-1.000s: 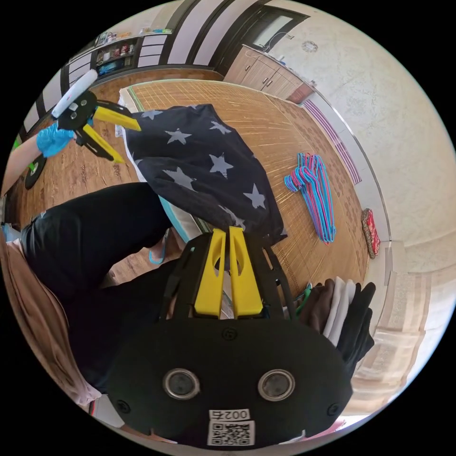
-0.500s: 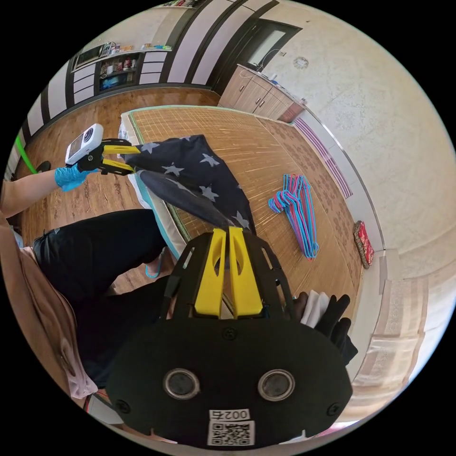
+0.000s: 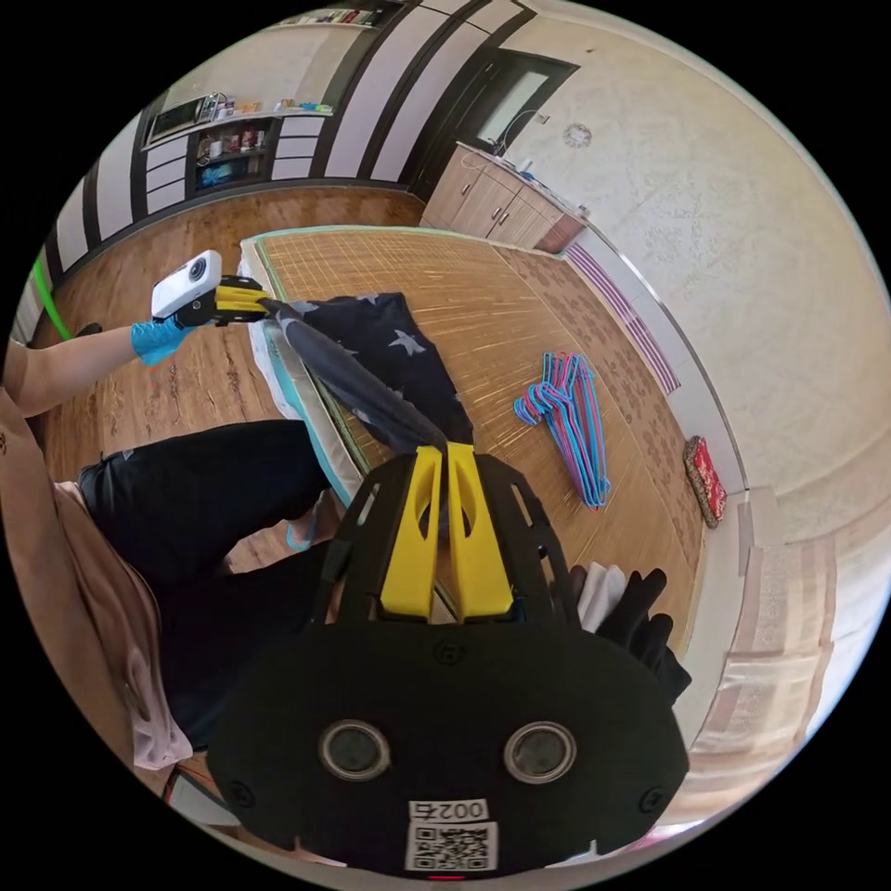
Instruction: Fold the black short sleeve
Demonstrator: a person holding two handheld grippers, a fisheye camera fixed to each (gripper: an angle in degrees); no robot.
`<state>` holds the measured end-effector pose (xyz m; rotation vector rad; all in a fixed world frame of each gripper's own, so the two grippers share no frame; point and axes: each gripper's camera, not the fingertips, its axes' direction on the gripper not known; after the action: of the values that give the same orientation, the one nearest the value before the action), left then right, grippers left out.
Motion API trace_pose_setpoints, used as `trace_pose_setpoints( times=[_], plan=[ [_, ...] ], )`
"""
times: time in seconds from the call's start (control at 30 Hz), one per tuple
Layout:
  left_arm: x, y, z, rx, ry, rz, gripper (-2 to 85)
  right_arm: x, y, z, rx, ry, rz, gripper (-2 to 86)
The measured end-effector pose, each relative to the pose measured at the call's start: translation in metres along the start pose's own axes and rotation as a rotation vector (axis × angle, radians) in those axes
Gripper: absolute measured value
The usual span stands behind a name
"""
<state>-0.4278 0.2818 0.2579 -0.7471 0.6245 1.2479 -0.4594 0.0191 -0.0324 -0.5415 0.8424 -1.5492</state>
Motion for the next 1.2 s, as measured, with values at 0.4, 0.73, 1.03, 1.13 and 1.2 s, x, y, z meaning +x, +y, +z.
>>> trace_pose_setpoints(
  times=[0.4,0.73,1.03,1.13,1.2],
  plan=[
    [-0.112,-0.109,-0.090,0.226,-0.053,-0.198,0.2,0.023,0.044,-0.086,0.258,-0.183,0.037,-0.9],
    [-0.189,-0.166,-0.173,0.297,-0.124,-0.373,-0.1,-0.027,0.057,-0.134,0.651,-0.521,-0.021,-0.9],
    [-0.176,-0.211,-0.183,0.236,-0.134,-0.296,-0.4,-0.074,0.066,-0.112,0.681,-0.615,-0.096,-0.9],
    [-0.137,-0.238,-0.166,0.229,-0.078,-0.218,-0.5,-0.063,0.090,-0.092,0.604,-0.625,-0.075,-0.9],
    [-0.107,-0.255,-0.153,0.224,-0.028,-0.169,-0.5,-0.052,0.111,-0.077,0.543,-0.623,-0.037,-0.9]
  ],
)
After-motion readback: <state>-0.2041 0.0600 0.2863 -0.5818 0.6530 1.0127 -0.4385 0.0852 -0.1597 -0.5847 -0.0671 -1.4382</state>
